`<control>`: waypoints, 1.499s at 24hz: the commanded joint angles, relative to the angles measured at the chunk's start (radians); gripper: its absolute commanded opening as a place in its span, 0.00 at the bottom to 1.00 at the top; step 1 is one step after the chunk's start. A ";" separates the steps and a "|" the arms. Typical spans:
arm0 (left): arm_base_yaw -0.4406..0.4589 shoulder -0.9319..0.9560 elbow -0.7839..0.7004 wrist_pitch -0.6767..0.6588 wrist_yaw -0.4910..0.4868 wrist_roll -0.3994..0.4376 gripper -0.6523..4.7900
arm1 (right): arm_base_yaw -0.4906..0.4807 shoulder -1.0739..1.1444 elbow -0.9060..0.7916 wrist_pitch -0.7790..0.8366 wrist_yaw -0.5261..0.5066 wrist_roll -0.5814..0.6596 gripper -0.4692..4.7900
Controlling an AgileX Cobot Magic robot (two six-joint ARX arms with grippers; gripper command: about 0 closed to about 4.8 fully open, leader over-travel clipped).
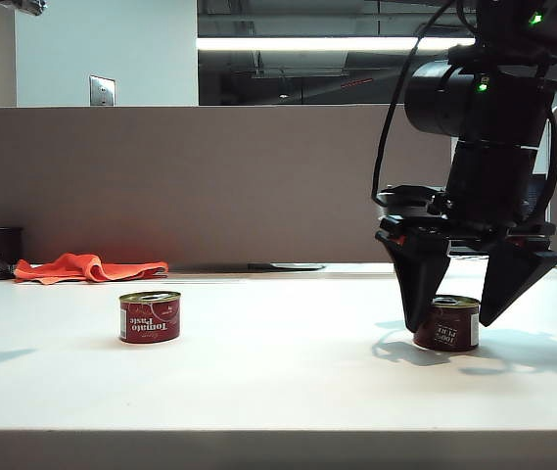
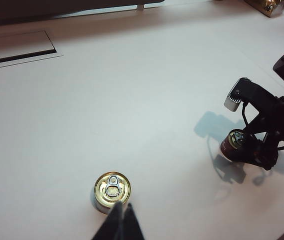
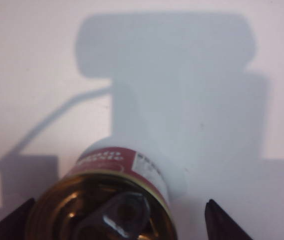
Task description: Stack a can of tomatoes on the right onto the can of tomatoes on the left.
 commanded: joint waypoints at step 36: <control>0.001 -0.009 0.005 0.036 -0.075 0.043 0.11 | 0.008 -0.015 0.064 -0.052 -0.003 0.000 0.82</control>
